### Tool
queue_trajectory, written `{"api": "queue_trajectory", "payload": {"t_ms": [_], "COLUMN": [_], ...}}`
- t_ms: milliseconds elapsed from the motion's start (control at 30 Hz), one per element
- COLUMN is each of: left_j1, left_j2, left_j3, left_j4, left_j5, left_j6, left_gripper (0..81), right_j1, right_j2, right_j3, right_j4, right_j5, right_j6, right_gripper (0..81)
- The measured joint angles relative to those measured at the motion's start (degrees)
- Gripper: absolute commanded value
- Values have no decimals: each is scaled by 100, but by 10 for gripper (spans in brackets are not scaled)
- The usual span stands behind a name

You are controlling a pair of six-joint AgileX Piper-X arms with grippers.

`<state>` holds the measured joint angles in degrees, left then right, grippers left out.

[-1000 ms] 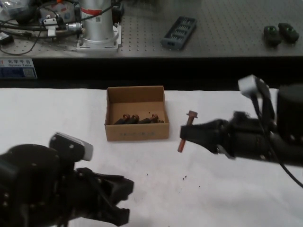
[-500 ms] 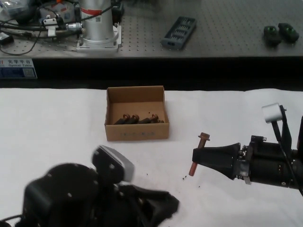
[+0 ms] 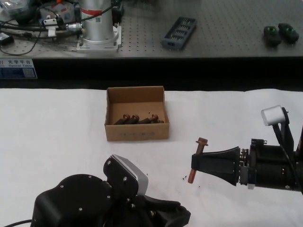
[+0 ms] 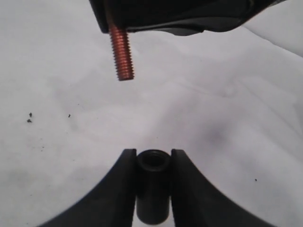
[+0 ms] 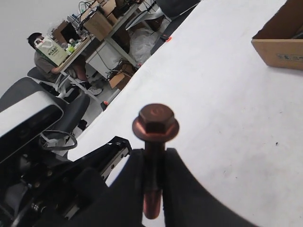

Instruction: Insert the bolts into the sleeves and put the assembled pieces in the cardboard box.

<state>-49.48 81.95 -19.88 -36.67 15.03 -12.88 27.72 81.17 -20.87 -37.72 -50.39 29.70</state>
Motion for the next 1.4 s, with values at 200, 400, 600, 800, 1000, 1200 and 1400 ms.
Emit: {"api": "queue_trajectory", "payload": {"t_ms": [200,400,600,800,1000,1200,1400], "left_j1": [0,0,89,248,338,346,346], "left_j2": [0,0,0,0,0,0,0], "left_j3": [0,0,0,0,0,0,0], "left_j4": [0,36,311,341,341,424,702], "left_j5": [-30,24,179,206,335,738,795], "left_j6": [86,307,591,785,998,1560,2290], "left_gripper": [69,69,69,69,69,69,69], "right_j1": [88,451,486,486,486,486,486], "right_j2": [0,0,0,0,0,0,0], "right_j3": [14,14,214,366,373,380,380], "right_j4": [-7,8,8,16,16,16,16], "right_j5": [-191,-166,-150,-150,-150,-138,-128], "right_j6": [24,24,24,24,24,24,24], "right_gripper": [43,43,43,43,43,43,43]}}
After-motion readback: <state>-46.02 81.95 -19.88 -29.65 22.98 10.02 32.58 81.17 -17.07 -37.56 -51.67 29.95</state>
